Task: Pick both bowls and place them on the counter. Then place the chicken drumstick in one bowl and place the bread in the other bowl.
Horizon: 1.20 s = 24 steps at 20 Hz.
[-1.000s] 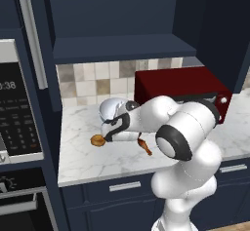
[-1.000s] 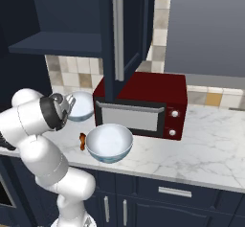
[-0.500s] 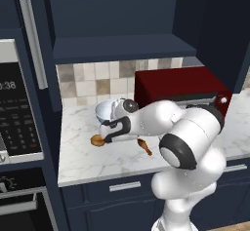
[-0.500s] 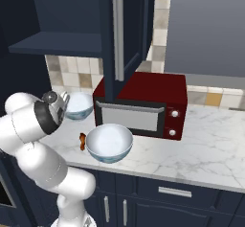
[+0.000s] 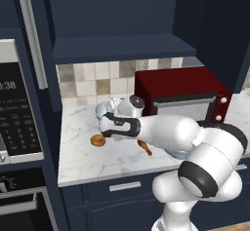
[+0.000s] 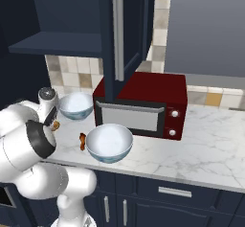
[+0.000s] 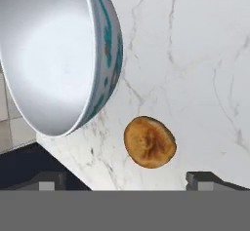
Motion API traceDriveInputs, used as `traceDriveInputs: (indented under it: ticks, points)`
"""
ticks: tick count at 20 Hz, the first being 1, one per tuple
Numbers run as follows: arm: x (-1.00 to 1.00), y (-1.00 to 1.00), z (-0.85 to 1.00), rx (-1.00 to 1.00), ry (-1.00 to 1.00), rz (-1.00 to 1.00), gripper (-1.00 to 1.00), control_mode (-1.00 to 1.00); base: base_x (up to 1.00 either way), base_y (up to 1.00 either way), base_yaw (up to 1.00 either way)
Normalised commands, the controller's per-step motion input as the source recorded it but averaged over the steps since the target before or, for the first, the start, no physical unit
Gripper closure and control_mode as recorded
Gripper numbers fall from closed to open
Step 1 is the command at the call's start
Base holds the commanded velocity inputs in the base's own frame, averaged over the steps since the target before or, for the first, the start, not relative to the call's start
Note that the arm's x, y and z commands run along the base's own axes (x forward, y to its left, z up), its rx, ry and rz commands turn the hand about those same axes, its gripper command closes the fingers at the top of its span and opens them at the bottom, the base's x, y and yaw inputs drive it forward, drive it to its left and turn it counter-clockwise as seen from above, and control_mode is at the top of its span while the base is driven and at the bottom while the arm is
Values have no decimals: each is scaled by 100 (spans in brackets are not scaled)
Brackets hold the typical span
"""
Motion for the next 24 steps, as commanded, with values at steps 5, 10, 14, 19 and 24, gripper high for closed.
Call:
traceDriveInputs:
  ticks: [5, 10, 14, 19, 24]
  points:
    - [-43, -9, 0, -15, -2, 51, -100, -100, 0, 0, 0]
    - [-13, 0, 13, -16, -3, 48, -100, -100, 0, 0, 0]
    - [-10, 2, 19, -18, 0, 44, -100, -100, 0, 0, 0]
    - [-3, 26, 0, -22, -5, 32, -100, -100, 0, 0, 0]
    - [2, 19, -11, -21, -31, 16, -100, -100, 0, 0, 0]
